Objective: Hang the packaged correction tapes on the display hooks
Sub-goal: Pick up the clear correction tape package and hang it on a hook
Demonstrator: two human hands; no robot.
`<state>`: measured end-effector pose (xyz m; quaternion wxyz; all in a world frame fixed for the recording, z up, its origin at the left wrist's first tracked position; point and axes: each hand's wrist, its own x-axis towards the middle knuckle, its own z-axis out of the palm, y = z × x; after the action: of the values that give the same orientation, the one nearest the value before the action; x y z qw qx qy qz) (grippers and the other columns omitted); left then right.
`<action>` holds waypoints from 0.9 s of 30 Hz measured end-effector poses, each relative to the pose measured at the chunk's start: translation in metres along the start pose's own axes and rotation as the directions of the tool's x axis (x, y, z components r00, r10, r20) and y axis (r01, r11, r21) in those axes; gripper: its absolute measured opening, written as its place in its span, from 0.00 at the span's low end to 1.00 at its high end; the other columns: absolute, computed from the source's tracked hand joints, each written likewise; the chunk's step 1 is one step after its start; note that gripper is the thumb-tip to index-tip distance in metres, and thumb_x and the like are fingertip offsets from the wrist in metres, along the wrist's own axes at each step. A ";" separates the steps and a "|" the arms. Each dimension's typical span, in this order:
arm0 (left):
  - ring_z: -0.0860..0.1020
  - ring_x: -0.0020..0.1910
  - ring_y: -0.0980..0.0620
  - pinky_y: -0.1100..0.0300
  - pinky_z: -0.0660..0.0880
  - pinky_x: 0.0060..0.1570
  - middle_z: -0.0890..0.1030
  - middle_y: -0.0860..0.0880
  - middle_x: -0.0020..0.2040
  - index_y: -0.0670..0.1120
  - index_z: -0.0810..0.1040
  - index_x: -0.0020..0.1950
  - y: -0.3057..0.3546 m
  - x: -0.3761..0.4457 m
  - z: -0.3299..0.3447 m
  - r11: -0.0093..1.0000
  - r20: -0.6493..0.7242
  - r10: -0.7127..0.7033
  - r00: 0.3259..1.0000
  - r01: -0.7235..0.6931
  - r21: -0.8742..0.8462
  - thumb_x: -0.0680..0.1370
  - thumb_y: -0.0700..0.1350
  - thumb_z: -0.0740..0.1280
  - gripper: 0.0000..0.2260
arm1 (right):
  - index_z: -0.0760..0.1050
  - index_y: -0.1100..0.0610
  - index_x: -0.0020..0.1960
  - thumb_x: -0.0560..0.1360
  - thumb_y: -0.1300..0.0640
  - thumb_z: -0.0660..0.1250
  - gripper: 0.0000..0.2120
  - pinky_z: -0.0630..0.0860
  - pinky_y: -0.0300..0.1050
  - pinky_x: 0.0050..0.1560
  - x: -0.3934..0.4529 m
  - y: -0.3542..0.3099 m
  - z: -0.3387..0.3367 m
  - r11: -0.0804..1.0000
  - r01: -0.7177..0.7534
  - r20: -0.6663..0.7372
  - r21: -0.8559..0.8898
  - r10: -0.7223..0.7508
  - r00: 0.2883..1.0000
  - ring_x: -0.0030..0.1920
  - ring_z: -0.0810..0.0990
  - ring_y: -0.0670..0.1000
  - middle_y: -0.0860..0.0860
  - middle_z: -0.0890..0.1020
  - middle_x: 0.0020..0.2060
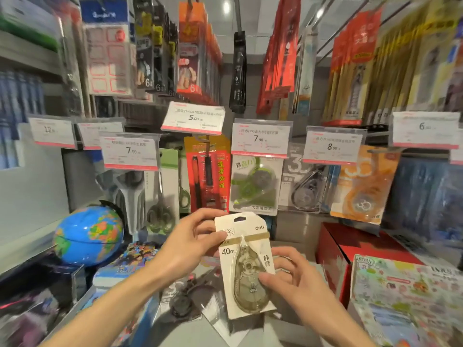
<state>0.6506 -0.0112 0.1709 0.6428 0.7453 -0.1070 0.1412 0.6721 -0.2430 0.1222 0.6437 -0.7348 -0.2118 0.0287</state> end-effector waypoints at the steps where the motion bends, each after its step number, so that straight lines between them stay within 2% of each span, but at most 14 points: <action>1: 0.85 0.46 0.45 0.54 0.82 0.43 0.86 0.39 0.50 0.45 0.78 0.60 0.010 0.001 -0.001 0.999 -0.008 0.032 0.999 -0.032 0.001 0.78 0.32 0.68 0.14 | 0.75 0.56 0.60 0.71 0.60 0.76 0.19 0.80 0.46 0.50 0.001 -0.008 -0.002 0.999 0.027 0.003 0.023 -0.027 1.000 0.46 0.86 0.53 0.56 0.86 0.47; 4: 0.85 0.45 0.48 0.58 0.82 0.41 0.86 0.42 0.49 0.47 0.78 0.60 0.038 0.010 0.001 0.993 -0.004 0.113 0.994 -0.113 0.025 0.78 0.34 0.69 0.14 | 0.74 0.55 0.61 0.74 0.61 0.75 0.17 0.82 0.51 0.53 0.005 -0.032 -0.010 0.995 0.098 -0.009 0.033 -0.098 0.995 0.50 0.87 0.57 0.56 0.86 0.50; 7: 0.85 0.44 0.49 0.57 0.83 0.43 0.86 0.46 0.48 0.49 0.78 0.62 0.059 0.021 0.007 0.975 -0.024 0.198 0.980 -0.194 0.105 0.78 0.37 0.70 0.14 | 0.74 0.56 0.61 0.76 0.65 0.71 0.16 0.83 0.46 0.48 0.008 -0.052 -0.021 0.988 0.151 -0.055 0.017 -0.150 0.987 0.50 0.87 0.55 0.55 0.86 0.50; 9: 0.84 0.40 0.54 0.57 0.82 0.42 0.84 0.50 0.47 0.50 0.77 0.61 0.069 0.029 0.009 0.963 -0.084 0.240 0.967 -0.227 0.144 0.78 0.41 0.71 0.13 | 0.74 0.54 0.61 0.76 0.64 0.71 0.15 0.82 0.41 0.44 0.007 -0.063 -0.028 0.985 0.172 -0.083 -0.016 -0.173 0.981 0.50 0.87 0.52 0.53 0.86 0.49; 12: 0.83 0.39 0.55 0.54 0.82 0.44 0.86 0.50 0.47 0.51 0.78 0.60 0.079 0.038 0.006 0.949 -0.152 0.283 0.947 -0.254 0.185 0.79 0.48 0.69 0.10 | 0.74 0.52 0.60 0.76 0.62 0.71 0.15 0.82 0.42 0.45 0.005 -0.070 -0.038 0.978 0.201 -0.130 -0.063 -0.207 0.970 0.50 0.87 0.49 0.51 0.86 0.50; 15: 0.81 0.35 0.56 0.58 0.80 0.39 0.86 0.48 0.44 0.48 0.80 0.58 0.085 0.041 0.006 0.954 -0.147 0.287 0.947 -0.270 0.128 0.81 0.48 0.67 0.08 | 0.74 0.52 0.60 0.76 0.62 0.72 0.15 0.82 0.41 0.45 0.002 -0.072 -0.045 0.974 0.214 -0.173 -0.080 -0.225 0.959 0.49 0.87 0.48 0.51 0.86 0.50; 18: 0.79 0.33 0.55 0.63 0.77 0.33 0.83 0.50 0.37 0.45 0.79 0.53 0.091 0.040 0.008 0.959 -0.166 0.279 0.946 -0.282 0.009 0.81 0.45 0.66 0.05 | 0.74 0.52 0.60 0.76 0.62 0.71 0.15 0.82 0.39 0.45 0.000 -0.075 -0.047 0.969 0.229 -0.187 -0.093 -0.243 0.952 0.48 0.87 0.47 0.51 0.86 0.50; 20: 0.79 0.31 0.56 0.64 0.76 0.31 0.82 0.50 0.36 0.44 0.79 0.51 0.096 0.038 0.009 0.954 -0.167 0.279 0.946 -0.293 -0.061 0.81 0.44 0.66 0.04 | 0.74 0.51 0.60 0.76 0.62 0.71 0.15 0.82 0.38 0.45 0.002 -0.079 -0.045 0.967 0.239 -0.188 -0.092 -0.253 0.949 0.48 0.87 0.46 0.49 0.86 0.50; 24: 0.78 0.30 0.55 0.65 0.76 0.30 0.82 0.48 0.36 0.44 0.79 0.47 0.109 0.035 0.010 0.935 -0.156 0.287 0.945 -0.312 -0.170 0.82 0.45 0.65 0.07 | 0.74 0.53 0.62 0.77 0.62 0.71 0.16 0.81 0.37 0.45 0.013 -0.084 -0.037 0.964 0.256 -0.191 -0.070 -0.265 0.945 0.48 0.87 0.45 0.48 0.87 0.48; 27: 0.78 0.30 0.54 0.64 0.76 0.30 0.82 0.48 0.35 0.43 0.79 0.44 0.114 0.035 0.009 0.929 -0.162 0.289 0.944 -0.317 -0.190 0.81 0.47 0.66 0.10 | 0.73 0.53 0.62 0.77 0.62 0.71 0.16 0.80 0.36 0.43 0.023 -0.086 -0.029 0.960 0.273 -0.192 -0.068 -0.281 0.940 0.46 0.87 0.45 0.47 0.87 0.47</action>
<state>0.6454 -0.0370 0.2880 0.6950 0.6356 -0.1930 0.2751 0.6791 -0.2554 0.2149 0.6445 -0.7096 -0.2477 -0.1403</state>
